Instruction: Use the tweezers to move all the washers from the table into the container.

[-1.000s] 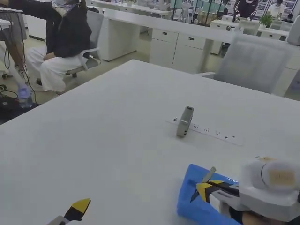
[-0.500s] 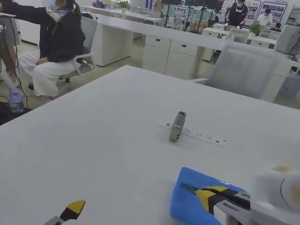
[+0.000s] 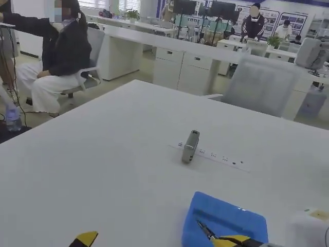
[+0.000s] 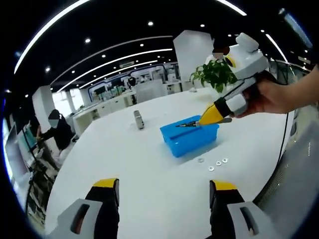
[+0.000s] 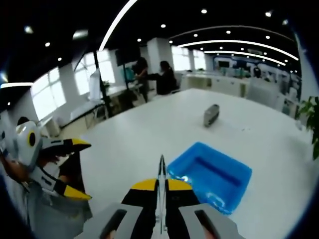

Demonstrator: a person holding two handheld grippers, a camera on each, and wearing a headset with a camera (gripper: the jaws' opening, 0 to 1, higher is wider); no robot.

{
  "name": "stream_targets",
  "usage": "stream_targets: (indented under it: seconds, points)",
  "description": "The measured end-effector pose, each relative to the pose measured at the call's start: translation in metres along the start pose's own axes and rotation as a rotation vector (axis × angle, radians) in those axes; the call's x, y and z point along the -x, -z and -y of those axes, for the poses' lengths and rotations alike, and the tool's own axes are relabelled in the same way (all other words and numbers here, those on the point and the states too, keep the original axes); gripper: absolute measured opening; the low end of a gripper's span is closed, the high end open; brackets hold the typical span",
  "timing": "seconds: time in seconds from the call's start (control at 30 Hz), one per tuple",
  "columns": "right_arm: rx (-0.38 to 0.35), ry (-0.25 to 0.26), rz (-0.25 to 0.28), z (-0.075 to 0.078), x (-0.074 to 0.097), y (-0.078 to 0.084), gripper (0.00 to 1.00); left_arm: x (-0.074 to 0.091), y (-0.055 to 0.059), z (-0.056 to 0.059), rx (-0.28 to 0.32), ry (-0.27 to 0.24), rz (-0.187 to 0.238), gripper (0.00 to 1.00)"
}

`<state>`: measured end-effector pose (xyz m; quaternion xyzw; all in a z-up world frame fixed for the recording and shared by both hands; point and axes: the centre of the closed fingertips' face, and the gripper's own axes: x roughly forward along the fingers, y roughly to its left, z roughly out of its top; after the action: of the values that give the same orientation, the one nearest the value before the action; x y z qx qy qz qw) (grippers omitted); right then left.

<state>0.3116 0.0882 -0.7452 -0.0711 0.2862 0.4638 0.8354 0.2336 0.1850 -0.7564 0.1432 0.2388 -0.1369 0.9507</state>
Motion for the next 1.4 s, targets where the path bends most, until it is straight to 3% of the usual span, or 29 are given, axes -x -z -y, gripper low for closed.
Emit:
stream_targets:
  seconds: [0.03, 0.07, 0.2, 0.3, 0.37, 0.47, 0.53, 0.67, 0.83, 0.9, 1.0, 1.17, 1.23, 1.4]
  points:
    - [0.023, -0.010, -0.022, -0.004, 0.002, 0.003, 0.01, -0.001, -0.003, 0.004, -0.040, 0.024, 0.006, 0.72]
    - [0.030, -0.018, -0.030, -0.006, 0.004, 0.005, 0.01, -0.002, -0.006, 0.006, -0.116, 0.029, 0.010, 0.69]
    - [0.023, -0.083, -0.054, -0.022, 0.011, 0.009, 0.01, -0.013, -0.018, 0.014, -0.254, 0.080, 0.031, 0.56]
    - [0.041, -0.155, -0.101, -0.039, 0.018, 0.014, 0.01, -0.022, -0.019, 0.023, -0.263, 0.149, 0.021, 0.55]
    - [0.056, -0.199, -0.124, -0.051, 0.022, 0.017, 0.01, -0.028, -0.024, 0.029, -0.297, 0.194, 0.036, 0.52]
    - [0.080, -0.229, -0.146, -0.062, 0.026, 0.019, 0.01, -0.037, -0.031, 0.038, -0.370, 0.236, 0.050, 0.45]
    - [0.092, -0.237, -0.149, -0.066, 0.027, 0.020, 0.01, -0.043, -0.033, 0.044, -0.386, 0.258, 0.054, 0.44]
    - [0.066, -0.245, -0.138, -0.067, 0.027, 0.017, 0.01, -0.047, -0.032, 0.053, -0.425, 0.292, 0.061, 0.29]
    - [0.059, -0.246, -0.135, -0.066, 0.028, 0.016, 0.01, -0.044, -0.037, 0.054, -0.429, 0.289, 0.082, 0.11]
    - [0.047, -0.249, -0.122, -0.065, 0.029, 0.013, 0.01, -0.044, -0.038, 0.054, -0.435, 0.288, 0.085, 0.10]
    - [0.031, -0.246, -0.095, -0.064, 0.029, 0.007, 0.01, -0.043, -0.035, 0.058, -0.386, 0.313, 0.069, 0.05]
    - [0.035, -0.236, -0.046, -0.065, 0.029, -0.007, 0.02, -0.041, -0.039, 0.060, -0.372, 0.297, 0.069, 0.01]
    - [0.029, -0.229, -0.019, -0.064, 0.028, -0.011, 0.02, -0.041, -0.042, 0.061, -0.313, 0.299, 0.059, 0.00]
    - [-0.013, -0.202, 0.048, -0.063, 0.028, -0.020, 0.02, -0.039, -0.049, 0.060, -0.261, 0.309, 0.070, 0.00]
